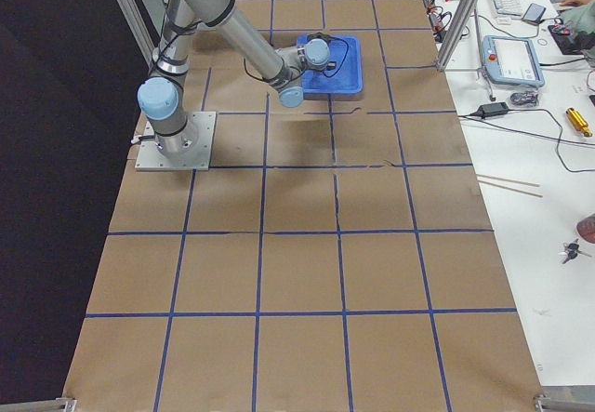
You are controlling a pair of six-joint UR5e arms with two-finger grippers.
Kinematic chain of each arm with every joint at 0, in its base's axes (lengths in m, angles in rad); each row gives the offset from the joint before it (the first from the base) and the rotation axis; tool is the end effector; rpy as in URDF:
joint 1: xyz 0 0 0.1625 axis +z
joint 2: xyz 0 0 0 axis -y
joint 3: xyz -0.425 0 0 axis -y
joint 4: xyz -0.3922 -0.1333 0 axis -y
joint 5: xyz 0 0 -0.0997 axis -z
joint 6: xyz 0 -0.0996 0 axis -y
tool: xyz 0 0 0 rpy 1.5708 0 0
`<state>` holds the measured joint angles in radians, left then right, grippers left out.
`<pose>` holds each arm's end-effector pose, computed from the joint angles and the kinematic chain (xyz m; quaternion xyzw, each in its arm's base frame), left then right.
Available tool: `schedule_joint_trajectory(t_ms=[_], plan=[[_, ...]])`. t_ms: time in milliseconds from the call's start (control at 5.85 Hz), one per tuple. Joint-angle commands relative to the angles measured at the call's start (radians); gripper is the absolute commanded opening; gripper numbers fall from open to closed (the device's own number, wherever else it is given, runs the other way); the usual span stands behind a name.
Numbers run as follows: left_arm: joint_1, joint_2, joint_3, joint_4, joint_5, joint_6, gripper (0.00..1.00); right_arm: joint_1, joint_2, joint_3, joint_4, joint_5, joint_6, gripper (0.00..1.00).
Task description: Assemble white blocks and place on blue tray
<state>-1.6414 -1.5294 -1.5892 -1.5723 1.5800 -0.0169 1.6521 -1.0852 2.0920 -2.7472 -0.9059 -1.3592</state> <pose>-0.1657 -0.4658 0.4987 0.0268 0.9996 -0.0109 0.0041 0.2363 -0.5020 0.1465 -0.6420 0.6897 -0.2582 0.2133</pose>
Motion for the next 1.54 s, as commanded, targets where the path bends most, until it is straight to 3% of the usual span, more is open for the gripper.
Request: schedule_joint_trajectory(t_ms=[0,855,1368], plan=[[-0.002,0.000,-0.002,0.000,0.000,0.000,0.99,0.000,0.002,0.000,0.000,-0.001,0.000,0.17],[0.000,0.000,-0.002,0.000,0.000,0.000,0.99,0.000,0.007,-0.001,-0.002,0.005,0.020,0.18],[-0.002,0.000,-0.002,0.000,0.000,0.000,0.99,0.000,0.008,-0.003,-0.005,0.007,0.022,0.24]])
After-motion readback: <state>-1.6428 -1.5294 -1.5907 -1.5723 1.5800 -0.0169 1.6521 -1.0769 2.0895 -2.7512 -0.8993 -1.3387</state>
